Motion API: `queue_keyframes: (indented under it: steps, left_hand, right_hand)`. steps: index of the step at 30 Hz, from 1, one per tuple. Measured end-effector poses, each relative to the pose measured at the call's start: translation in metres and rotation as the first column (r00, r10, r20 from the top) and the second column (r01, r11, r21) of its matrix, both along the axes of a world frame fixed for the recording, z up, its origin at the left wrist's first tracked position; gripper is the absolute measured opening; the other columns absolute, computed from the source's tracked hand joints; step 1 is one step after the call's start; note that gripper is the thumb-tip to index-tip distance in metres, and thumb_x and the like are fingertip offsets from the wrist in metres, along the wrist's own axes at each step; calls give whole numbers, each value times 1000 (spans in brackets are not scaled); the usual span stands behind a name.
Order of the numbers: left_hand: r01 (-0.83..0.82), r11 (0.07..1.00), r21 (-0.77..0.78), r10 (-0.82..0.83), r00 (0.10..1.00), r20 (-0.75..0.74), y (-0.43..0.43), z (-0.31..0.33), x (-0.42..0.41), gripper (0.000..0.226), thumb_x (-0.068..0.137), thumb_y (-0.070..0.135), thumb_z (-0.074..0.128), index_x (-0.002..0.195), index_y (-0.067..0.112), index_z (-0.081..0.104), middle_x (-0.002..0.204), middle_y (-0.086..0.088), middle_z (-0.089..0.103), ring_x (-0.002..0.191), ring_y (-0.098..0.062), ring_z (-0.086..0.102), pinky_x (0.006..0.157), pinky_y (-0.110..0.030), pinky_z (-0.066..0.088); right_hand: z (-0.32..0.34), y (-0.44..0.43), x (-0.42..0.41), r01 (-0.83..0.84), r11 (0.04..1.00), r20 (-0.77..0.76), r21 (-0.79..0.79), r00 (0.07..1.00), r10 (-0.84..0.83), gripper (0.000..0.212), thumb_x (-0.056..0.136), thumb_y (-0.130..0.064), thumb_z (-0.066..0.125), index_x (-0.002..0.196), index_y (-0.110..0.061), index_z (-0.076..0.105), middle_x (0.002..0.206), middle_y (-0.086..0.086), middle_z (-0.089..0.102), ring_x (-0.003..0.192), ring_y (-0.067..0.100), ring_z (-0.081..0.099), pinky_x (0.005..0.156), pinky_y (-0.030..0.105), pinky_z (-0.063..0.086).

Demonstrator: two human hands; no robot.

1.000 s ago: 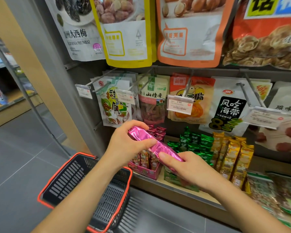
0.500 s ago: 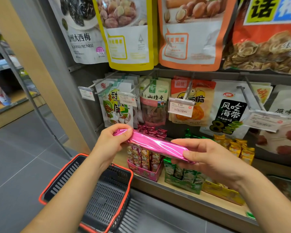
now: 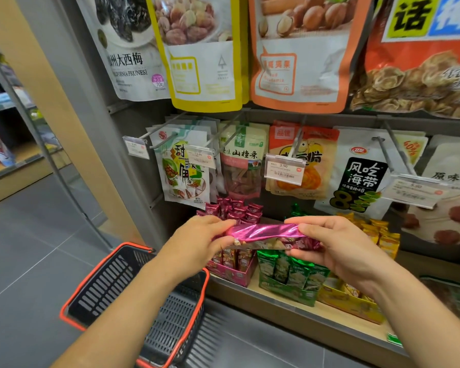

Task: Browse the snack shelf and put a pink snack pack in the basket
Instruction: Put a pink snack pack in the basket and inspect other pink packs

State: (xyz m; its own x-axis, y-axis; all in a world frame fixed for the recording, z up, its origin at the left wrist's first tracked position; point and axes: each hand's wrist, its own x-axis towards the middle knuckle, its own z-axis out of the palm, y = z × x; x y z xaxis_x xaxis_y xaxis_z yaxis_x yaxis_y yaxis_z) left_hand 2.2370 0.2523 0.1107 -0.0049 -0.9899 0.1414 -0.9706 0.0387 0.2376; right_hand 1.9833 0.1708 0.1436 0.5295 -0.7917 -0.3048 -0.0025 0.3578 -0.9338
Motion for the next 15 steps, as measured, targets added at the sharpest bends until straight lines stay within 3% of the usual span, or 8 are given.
queue_keyframes:
  steps: [4,6,8,10,12,13,15]
  left_hand:
    - [80,997,-22,-76,989,129,-3,-4,-29,59,98,54,36,148,24,34,143,5,48,129,-17,42,108,-36,35]
    - [106,993,-43,-102,991,90,-5,-4,-40,48,94,56,43,133,28,47,127,7,58,117,-16,50,97,-36,42]
    - [94,992,-79,-99,993,-57,-6,-3,-43,26,93,48,52,110,29,55,102,10,61,96,-12,54,82,-35,47]
    - [71,995,-64,-81,983,-166,-8,-6,-42,22,90,39,60,108,27,58,98,10,62,90,-11,56,78,-33,48]
    - [56,998,-23,-60,965,-254,-12,-11,-40,26,87,34,67,111,27,60,99,10,64,87,-9,59,78,-31,49]
    - [49,999,-6,-49,955,-292,-15,-13,-39,29,85,33,70,112,27,61,100,9,65,87,-8,59,79,-31,50]
    - [44,999,15,-38,953,-302,-22,-18,-35,37,82,32,73,117,27,63,107,9,65,94,-9,59,84,-29,49]
  right_hand:
    - [-3,0,3,38,998,-37,-40,999,-39,20,98,-12,53,101,-6,72,97,18,74,88,23,74,63,27,61]
    - [-3,2,4,-7,993,-68,-120,998,-1,20,96,-22,57,99,-12,74,96,13,75,87,19,73,67,28,61]
    - [-2,7,4,-136,956,-137,-261,985,103,26,84,-42,64,102,-26,73,94,3,74,86,13,71,74,29,60]
    - [-3,11,6,-284,831,-330,-479,935,129,34,76,-47,72,108,-37,66,95,-8,69,90,9,67,84,27,57]
    - [-7,12,12,-353,617,-493,-703,868,-65,38,82,-35,74,117,-40,59,104,-16,65,98,2,60,92,24,48]
    - [-9,13,17,-346,530,-492,-775,856,-161,41,85,-29,73,121,-38,57,106,-16,64,100,3,59,92,24,47]
    - [-11,14,27,-328,464,-476,-823,844,-247,42,86,-29,72,122,-36,53,101,-16,66,95,6,60,85,24,47]
